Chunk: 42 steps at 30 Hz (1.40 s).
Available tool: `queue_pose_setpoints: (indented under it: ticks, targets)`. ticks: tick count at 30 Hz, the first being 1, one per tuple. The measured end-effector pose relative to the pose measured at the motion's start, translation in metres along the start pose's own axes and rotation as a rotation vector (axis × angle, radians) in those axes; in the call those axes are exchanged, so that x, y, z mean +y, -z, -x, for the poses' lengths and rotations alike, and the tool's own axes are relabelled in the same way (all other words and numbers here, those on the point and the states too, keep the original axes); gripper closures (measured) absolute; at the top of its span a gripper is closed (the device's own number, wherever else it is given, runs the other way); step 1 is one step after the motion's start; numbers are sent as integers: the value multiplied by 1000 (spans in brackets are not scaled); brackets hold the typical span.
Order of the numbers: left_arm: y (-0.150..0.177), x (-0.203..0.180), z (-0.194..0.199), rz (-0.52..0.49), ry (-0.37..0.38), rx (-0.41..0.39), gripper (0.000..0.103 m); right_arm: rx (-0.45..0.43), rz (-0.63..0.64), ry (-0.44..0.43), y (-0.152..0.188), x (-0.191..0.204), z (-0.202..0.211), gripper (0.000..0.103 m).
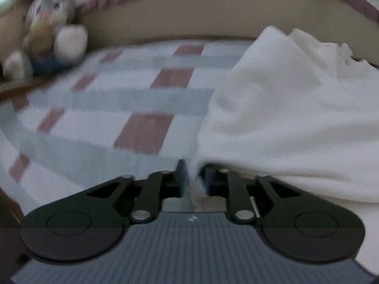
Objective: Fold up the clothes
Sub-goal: 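Grasp the fleece hem with the right gripper while the left gripper pinches the side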
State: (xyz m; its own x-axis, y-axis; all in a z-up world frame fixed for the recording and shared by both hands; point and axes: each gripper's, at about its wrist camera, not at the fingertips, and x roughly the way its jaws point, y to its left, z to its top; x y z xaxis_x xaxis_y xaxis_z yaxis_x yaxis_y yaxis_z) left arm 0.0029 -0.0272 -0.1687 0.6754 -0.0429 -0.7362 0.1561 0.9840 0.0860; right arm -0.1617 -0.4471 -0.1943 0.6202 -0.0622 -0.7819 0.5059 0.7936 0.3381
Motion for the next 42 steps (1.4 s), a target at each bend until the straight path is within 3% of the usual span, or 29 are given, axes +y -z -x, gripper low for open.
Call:
queue_pose_setpoints:
  ticks: [2,4,5,6,10,12,14,16,19,22,23,24,25,26,28,30,32,34,35,40,42]
  targets:
    - [-7,9,5,59,6,31,49,-4,15,-21,-3,2,4,81]
    - [-16,16,17,83,78,27,49,-13,34,-53,-9,6,4,68]
    - [-21,18,24,89,121,11,49,-17,44,-69,-11,7,5,52]
    - [-27,19,34,83,160,-18,48,-21,53,-85,-14,9,5,45]
    - [-76,-1,54,-25,248,-124,34,-38,91,-150,-25,15,6,44]
    - [-107,-26,54,-124,249,-166,33,-46,111,-182,-31,18,7,43]
    - [-135,-53,42,-220,249,-176,21,-55,130,-214,-36,22,7,42]
    - [-159,-78,17,-288,289,-117,12,-73,181,-167,-24,26,5,41]
    - [-183,-100,-35,-325,295,68,12,-99,301,-62,1,33,-1,41]
    - [-186,-108,-69,-343,203,138,12,-146,450,68,21,40,-7,34]
    - [-183,-106,-75,-338,194,145,17,-149,444,66,21,38,-9,34]
    - [-180,-103,-79,-329,192,151,28,-151,418,50,20,35,-10,35]
    - [-178,-96,-80,-292,211,161,72,-148,391,33,18,30,-11,35]
    - [-175,-85,-79,-217,228,191,95,-145,365,17,16,25,-12,35]
    - [-170,-63,-76,-72,252,236,96,-146,344,-3,12,21,-12,37]
    - [-164,-40,-62,37,216,166,96,-147,337,-16,10,18,-12,48]
    - [-155,-24,-41,84,96,22,101,-157,351,-25,11,21,-11,57]
    - [-147,-19,-28,49,-59,-98,101,-164,365,-26,13,24,-12,60]
    - [-144,-15,-28,37,-58,-116,100,-167,372,-21,13,25,-13,61]
    - [-147,-6,-38,94,123,-80,96,-170,356,-30,12,22,-14,61]
    - [-160,-18,-37,58,226,-109,81,-172,355,-32,13,21,-15,61]
